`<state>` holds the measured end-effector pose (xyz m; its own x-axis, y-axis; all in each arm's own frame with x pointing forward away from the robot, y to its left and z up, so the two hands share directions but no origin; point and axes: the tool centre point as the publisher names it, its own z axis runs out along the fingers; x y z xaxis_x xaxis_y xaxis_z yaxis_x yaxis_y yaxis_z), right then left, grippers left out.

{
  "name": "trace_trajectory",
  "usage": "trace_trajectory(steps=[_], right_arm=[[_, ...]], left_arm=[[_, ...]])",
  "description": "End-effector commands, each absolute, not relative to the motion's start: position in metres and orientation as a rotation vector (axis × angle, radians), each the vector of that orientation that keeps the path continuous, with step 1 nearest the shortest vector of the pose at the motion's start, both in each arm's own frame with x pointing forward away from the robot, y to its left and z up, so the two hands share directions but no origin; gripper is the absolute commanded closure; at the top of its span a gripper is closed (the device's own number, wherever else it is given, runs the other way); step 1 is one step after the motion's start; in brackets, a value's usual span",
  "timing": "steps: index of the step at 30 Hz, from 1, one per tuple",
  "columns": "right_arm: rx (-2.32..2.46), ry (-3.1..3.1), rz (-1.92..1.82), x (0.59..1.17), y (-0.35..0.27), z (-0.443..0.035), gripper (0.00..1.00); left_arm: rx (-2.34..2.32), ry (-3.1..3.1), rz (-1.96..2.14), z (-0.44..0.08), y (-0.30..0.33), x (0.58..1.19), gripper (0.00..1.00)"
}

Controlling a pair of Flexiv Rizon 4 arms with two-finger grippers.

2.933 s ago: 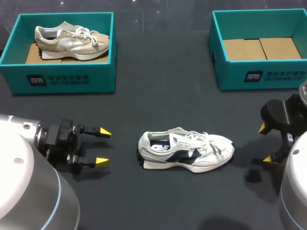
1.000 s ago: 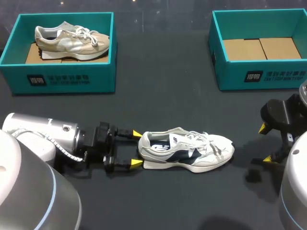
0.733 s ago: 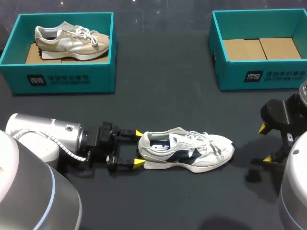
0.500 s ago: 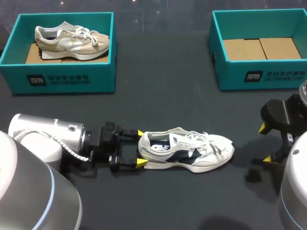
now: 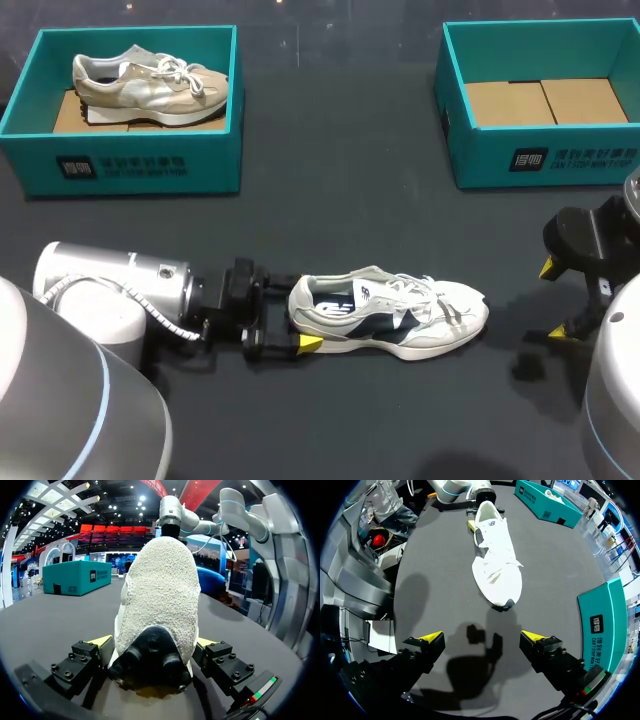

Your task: Take the shoe out of the shoebox, open the shoe tongue, remove and reinsert the insole, then place the shoe into the shoebox

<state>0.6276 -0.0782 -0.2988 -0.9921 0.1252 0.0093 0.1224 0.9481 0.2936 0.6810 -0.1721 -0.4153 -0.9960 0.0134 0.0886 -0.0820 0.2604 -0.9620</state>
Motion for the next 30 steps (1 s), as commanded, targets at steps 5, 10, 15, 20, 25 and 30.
trace_trajectory(steps=[5, 10, 15, 20, 25, 30], right_arm=[[0.196, 3.088, 0.463, 0.625, -0.079, -0.298, 0.00], [0.196, 3.088, 0.463, 0.625, -0.079, -0.298, 0.00], [0.196, 3.088, 0.463, 0.625, -0.079, -0.298, 0.00], [0.196, 3.088, 0.463, 0.625, -0.079, -0.298, 0.00], [0.196, 3.088, 0.463, 0.625, -0.079, -0.298, 0.00], [0.196, 3.088, 0.463, 0.625, -0.079, -0.298, 0.00]], left_arm=[[0.074, -2.443, 1.859, -0.421, -0.186, 0.680, 0.00], [0.080, -2.441, 1.862, -0.422, -0.191, 0.680, 0.00], [0.072, -2.439, 1.872, -0.421, -0.194, 0.680, 0.77], [0.046, -2.436, 1.875, -0.419, -0.194, 0.684, 1.00], [0.015, -2.415, 1.864, -0.418, -0.190, 0.692, 1.00], [-0.025, -2.415, 1.843, -0.420, -0.187, 0.699, 1.00]])
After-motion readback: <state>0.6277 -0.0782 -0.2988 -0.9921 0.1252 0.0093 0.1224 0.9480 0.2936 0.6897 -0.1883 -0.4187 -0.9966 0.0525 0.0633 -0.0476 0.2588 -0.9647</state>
